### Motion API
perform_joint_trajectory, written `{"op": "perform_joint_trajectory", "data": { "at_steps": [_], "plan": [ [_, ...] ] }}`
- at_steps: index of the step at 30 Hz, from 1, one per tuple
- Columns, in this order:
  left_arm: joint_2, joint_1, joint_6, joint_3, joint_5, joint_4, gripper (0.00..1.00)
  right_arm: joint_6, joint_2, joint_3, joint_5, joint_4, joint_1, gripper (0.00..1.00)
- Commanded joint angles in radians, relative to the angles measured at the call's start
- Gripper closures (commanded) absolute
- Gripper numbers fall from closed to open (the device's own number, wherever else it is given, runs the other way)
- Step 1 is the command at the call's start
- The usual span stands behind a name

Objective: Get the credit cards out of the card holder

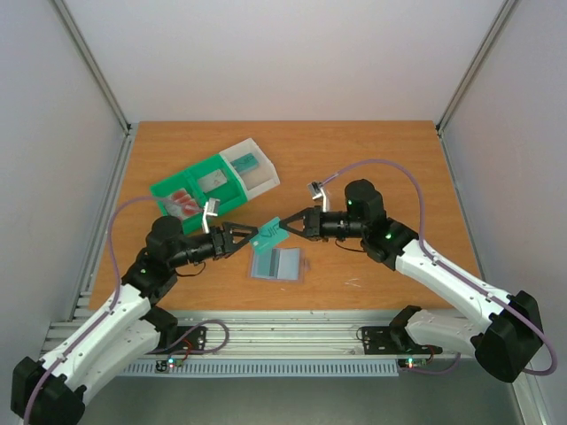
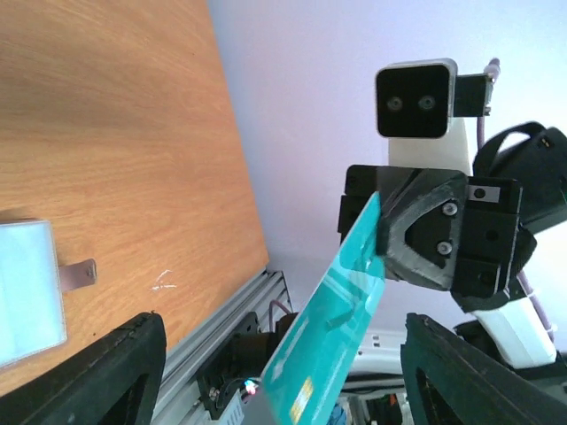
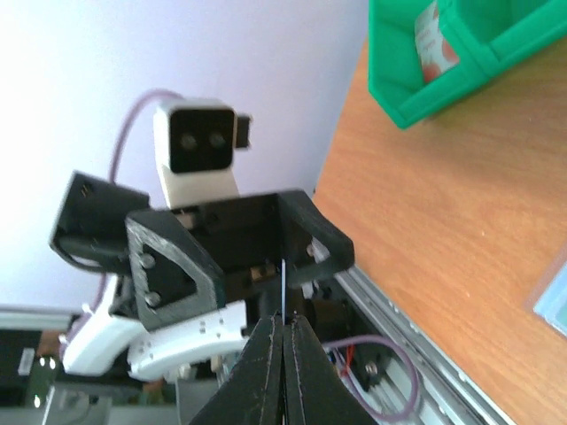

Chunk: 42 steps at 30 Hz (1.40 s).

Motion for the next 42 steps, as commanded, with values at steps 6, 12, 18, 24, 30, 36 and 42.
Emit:
{"op": "perform_joint_trajectory", "data": {
  "at_steps": [6, 12, 18, 24, 30, 36, 42],
  "plan": [
    [-0.026, -0.004, -0.187, -0.083, -0.080, 0.249, 0.32, 0.197, -0.007, -0.029, 0.152, 0.239, -0.002, 0.99],
    [0.020, -0.004, -0.257, -0.093, -0.063, 0.360, 0.56, 0.199, -0.011, -0.024, 0.195, 0.197, -0.002, 0.99],
    [0.028, -0.004, -0.274, -0.097, -0.063, 0.385, 0.72, 0.194, -0.017, -0.026, 0.217, 0.175, -0.001, 0.99],
    [0.048, -0.004, -0.280, -0.096, -0.043, 0.406, 0.72, 0.204, -0.005, -0.034, 0.219, 0.187, -0.001, 0.99],
    [0.064, -0.004, -0.287, -0.095, -0.025, 0.426, 0.91, 0.207, 0.007, -0.038, 0.221, 0.211, -0.001, 0.99],
    [0.060, -0.004, -0.253, -0.070, -0.019, 0.373, 1.00, 0.208, 0.018, -0.052, 0.231, 0.215, -0.001, 0.99],
    [0.052, -0.004, -0.148, -0.019, -0.050, 0.201, 1.00, 0.138, -0.020, -0.057, 0.248, 0.132, -0.002, 0.72]
  ]
}}
